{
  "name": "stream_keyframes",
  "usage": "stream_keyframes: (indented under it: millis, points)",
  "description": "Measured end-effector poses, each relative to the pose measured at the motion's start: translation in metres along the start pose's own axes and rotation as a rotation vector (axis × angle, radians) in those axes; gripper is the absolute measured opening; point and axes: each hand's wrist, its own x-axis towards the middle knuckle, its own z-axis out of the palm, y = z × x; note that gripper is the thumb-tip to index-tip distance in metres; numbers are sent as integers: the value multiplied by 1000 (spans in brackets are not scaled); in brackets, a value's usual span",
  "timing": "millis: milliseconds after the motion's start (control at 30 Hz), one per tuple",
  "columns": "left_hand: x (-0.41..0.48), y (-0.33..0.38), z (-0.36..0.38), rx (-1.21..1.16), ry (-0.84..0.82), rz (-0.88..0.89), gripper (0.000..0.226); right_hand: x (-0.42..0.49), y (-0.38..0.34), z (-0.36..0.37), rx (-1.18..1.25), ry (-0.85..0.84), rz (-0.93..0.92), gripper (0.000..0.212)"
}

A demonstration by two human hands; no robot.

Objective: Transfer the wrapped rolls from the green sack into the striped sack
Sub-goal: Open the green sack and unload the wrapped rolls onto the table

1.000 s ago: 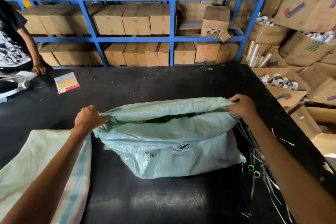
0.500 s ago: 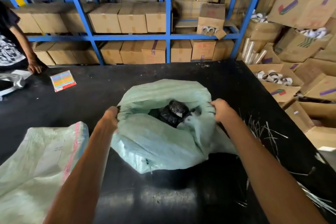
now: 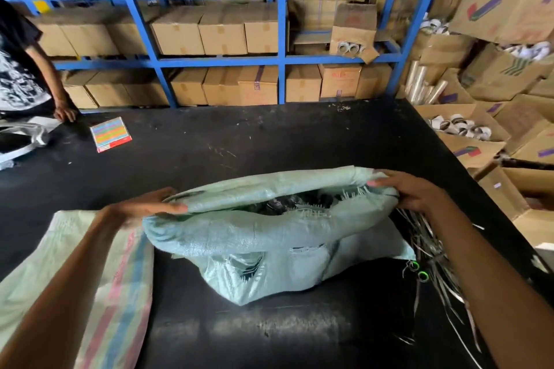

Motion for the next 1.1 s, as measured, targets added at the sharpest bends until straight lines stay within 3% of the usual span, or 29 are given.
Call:
stream_keyframes:
  millis: [67,133,200,267,400,500,567,600,667,800,900,1000,1100]
  points:
    - [-10,18,14,256,108,-14,50,-1,-5,7,-219,122,6,61]
    - [-6,24,27,426,331,18,43,-3,-9,20,-400,289,-19,38]
    - [-5,28,38,411,523,-96,45,5,-5,23,-661,457,-79,29]
    - [-5,29,44,370,682,-200,58,10,4,26,-904,540,-81,38]
    - [-15,38,60,256,927,-123,46,6,16,45,-926,831,-134,30]
    - [-19,50,76,-34,844,-172,30,9,22,61,-746,885,-120,24]
    - [-12,62,83,-595,603,-257,14,18,27,68,-443,826,-58,26]
    - [-4,65,86,-841,459,-288,15,21,26,72,-263,778,-17,26]
    - [4,71,89,-1071,312,-345,32,26,22,76,68,683,33,8]
    - [-5,69,79,-1162,204,-383,39,5,1,60,149,536,103,22]
    - [-18,47,43,-1197,167,-353,37,-10,-10,33,131,432,110,18]
    - [-24,38,9,-1174,112,-316,58,-6,-15,18,201,313,189,29]
    - [-23,52,-6,-1141,98,-201,44,5,-29,13,276,229,110,40]
